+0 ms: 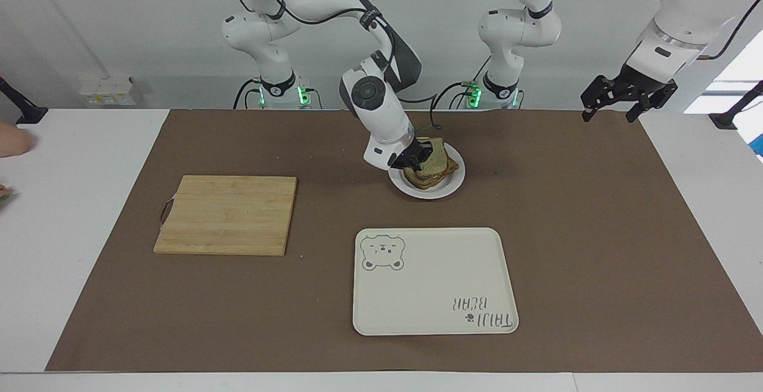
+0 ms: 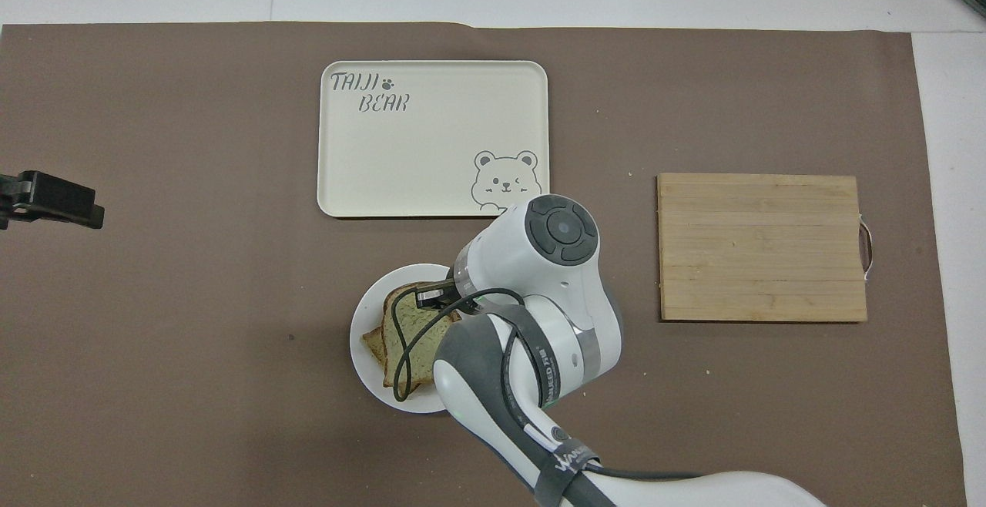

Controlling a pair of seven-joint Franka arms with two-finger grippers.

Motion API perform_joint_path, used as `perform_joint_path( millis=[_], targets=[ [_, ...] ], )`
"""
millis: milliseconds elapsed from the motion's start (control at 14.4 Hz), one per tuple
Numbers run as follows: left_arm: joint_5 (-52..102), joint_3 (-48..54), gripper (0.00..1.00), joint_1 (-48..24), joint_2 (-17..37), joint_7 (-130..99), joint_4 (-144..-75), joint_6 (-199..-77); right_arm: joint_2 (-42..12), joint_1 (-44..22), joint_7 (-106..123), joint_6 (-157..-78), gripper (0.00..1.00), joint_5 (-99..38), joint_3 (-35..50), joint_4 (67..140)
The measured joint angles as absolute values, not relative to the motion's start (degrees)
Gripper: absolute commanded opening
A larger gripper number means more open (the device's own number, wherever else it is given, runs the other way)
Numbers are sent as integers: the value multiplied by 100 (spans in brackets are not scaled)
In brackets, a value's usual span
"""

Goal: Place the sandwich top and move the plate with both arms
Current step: 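Lower the bread onto the egg toast and open the right gripper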

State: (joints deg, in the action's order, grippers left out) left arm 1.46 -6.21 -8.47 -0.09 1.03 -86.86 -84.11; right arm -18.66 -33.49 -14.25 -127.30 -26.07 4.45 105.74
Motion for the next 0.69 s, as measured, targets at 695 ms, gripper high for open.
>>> perform_joint_path(
  millis=[695],
  targets=[
    [175,-584,100,-850,-98,111,-8822,-8399,-2093,-3365,-2084,-13074,0,-2777,408,10674]
  ],
)
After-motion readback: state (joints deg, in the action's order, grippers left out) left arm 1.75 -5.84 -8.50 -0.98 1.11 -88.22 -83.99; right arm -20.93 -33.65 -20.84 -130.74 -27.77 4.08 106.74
